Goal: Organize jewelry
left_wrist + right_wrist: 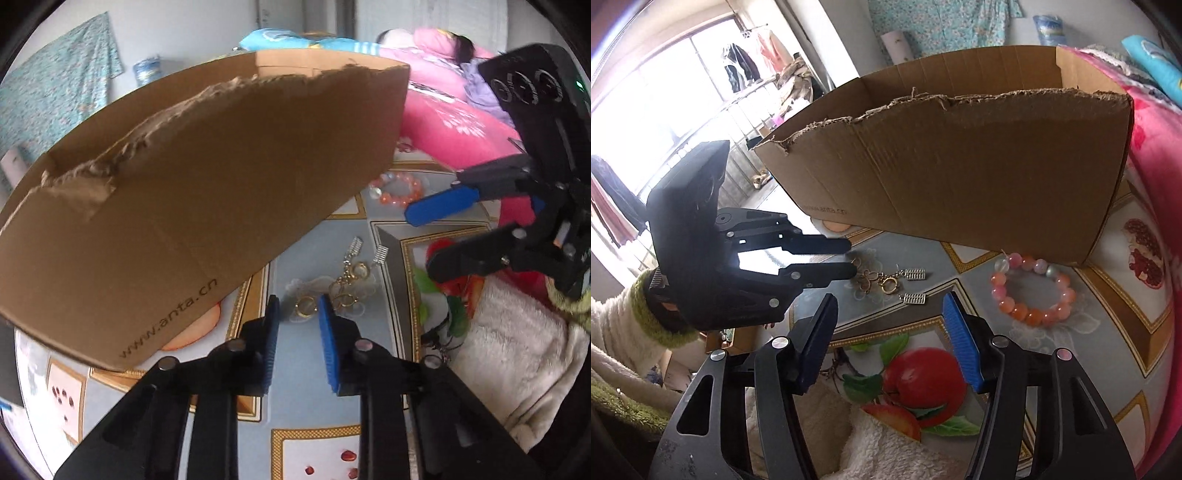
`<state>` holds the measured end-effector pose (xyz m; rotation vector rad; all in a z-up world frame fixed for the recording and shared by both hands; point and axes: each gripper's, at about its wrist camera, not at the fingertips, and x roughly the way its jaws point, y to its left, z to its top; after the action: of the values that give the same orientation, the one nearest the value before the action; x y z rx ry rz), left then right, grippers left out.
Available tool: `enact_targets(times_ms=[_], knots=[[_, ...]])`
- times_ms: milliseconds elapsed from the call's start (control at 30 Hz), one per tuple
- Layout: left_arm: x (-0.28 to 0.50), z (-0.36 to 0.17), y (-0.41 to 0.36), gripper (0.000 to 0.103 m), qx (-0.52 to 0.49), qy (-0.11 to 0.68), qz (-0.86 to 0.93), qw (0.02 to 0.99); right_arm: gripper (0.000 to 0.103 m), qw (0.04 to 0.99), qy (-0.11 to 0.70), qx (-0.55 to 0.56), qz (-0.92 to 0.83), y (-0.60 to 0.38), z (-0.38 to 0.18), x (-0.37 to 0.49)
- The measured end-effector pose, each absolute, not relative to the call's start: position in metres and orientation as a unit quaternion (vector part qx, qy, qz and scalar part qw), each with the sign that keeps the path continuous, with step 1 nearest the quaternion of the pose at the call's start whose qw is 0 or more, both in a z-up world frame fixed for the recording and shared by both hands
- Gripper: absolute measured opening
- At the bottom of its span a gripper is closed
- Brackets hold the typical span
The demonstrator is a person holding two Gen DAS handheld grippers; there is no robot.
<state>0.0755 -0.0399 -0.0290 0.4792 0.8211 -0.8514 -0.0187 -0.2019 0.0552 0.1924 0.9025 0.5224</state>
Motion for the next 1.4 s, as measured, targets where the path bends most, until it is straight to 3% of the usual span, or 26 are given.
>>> enact_targets(times_ms=[200,433,833,867,900,1067,1400], knots=[[0.077,-0.028,-0.043,0.02,0.241,0.382,-0.416,0.789,0.055,0.861,0.435,0.098,0.247,-0.205,0.054,-0.014],[0.078,-0.029,-0.051,0.012,0.251,0.38,-0.434,0.777,0.052,0.86,0.437,0.103,0.245,-0.209,0.052,-0.012],[0.079,-0.027,-0.041,0.011,0.22,0.38,-0.419,0.794,0.048,0.865,0.429,0.081,0.246,-0.215,0.055,-0.02],[0.08,-0.025,-0.039,0.01,0.214,0.379,-0.415,0.799,0.046,0.866,0.429,0.074,0.247,-0.213,0.055,-0.02],[0.08,-0.023,-0.038,0.0,0.211,0.379,-0.413,0.801,0.044,0.866,0.429,0.067,0.247,-0.21,0.055,-0.02],[0.082,-0.018,-0.024,0.0,0.181,0.378,-0.392,0.819,0.036,0.869,0.433,0.035,0.239,-0.203,0.05,-0.016],[0.077,-0.014,-0.011,0.0,0.158,0.378,-0.391,0.824,0.035,0.87,0.429,-0.01,0.242,-0.189,0.054,-0.012]])
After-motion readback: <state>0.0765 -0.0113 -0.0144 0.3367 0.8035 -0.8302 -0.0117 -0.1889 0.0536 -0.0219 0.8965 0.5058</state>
